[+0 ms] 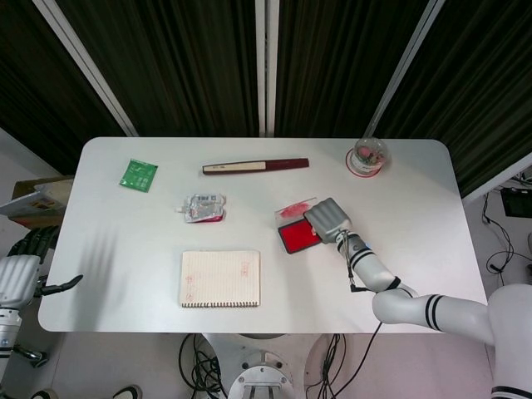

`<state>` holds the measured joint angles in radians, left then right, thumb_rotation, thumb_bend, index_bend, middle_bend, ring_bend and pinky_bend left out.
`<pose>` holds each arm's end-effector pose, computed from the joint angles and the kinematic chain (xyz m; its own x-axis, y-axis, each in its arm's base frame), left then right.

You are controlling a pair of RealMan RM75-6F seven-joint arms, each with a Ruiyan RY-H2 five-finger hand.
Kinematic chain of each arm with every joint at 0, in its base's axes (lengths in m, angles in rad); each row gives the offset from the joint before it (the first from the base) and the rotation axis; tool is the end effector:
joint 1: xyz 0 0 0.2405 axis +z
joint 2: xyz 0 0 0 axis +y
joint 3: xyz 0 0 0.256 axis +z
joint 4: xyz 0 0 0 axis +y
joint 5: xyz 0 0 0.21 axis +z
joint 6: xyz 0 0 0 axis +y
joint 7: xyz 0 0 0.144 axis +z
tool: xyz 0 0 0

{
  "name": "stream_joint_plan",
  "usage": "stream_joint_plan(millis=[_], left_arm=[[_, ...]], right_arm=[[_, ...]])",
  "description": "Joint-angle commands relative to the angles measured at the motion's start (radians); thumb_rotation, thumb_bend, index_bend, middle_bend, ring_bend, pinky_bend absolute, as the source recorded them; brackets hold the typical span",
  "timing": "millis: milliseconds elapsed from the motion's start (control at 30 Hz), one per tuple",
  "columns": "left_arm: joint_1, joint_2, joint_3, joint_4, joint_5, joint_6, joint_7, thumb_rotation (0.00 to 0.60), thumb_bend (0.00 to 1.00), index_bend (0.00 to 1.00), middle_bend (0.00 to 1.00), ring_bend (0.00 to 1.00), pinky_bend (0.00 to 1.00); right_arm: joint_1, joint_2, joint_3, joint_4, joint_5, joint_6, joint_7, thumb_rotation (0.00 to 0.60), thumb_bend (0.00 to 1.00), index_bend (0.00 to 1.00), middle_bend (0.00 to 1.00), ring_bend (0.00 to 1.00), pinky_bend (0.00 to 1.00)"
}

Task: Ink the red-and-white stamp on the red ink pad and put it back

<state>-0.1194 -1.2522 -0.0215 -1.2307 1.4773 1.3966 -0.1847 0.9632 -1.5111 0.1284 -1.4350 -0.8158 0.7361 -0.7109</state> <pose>-0.3762 0.1920 0.1459 0.4489 0.0785 0.8901 0.8920 0.0207 -0.4516 -0.1283 -0.3753 -0.0305 0.7560 -0.2897 0.5869 -0.6412 -0.5077 0.5754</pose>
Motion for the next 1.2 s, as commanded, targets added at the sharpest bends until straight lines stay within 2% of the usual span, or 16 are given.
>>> stream_joint_plan(millis=[33,733,967,1100,1200], left_arm=[[0.001,0.0,0.001,0.003,0.001,0.0,-0.003,0.249,0.08,0.0,0.08,0.08,0.19],[0.004,-0.006,-0.001,0.033,-0.009,-0.011,-0.023,0.252,0.08,0.0,0.08,0.08,0.19],[0.004,-0.003,-0.002,0.025,-0.008,-0.008,-0.019,0.248,0.08,0.0,0.08,0.08,0.19],[0.004,-0.001,0.0,0.016,-0.004,-0.007,-0.012,0.254,0.08,0.0,0.08,0.08,0.19],[0.004,-0.002,0.001,0.012,-0.004,-0.007,-0.007,0.253,0.09,0.0,0.08,0.08,0.19]], right_arm=[[0.01,-0.015,-0.013,0.019,0.003,0.001,0.003,0.6,0.32,0.61,0.55,0.92,1.0],[0.009,-0.089,-0.044,0.13,-0.059,-0.004,0.124,0.6,0.32,0.61,0.55,0.92,1.0],[0.003,-0.03,-0.028,0.029,-0.104,0.047,0.142,0.6,0.32,0.61,0.55,0.92,1.0],[-0.026,0.05,-0.029,-0.085,-0.147,0.109,0.15,0.6,0.32,0.61,0.55,0.92,1.0],[-0.059,0.113,-0.051,-0.163,-0.182,0.153,0.15,0.6,0.32,0.61,0.55,0.92,1.0]])
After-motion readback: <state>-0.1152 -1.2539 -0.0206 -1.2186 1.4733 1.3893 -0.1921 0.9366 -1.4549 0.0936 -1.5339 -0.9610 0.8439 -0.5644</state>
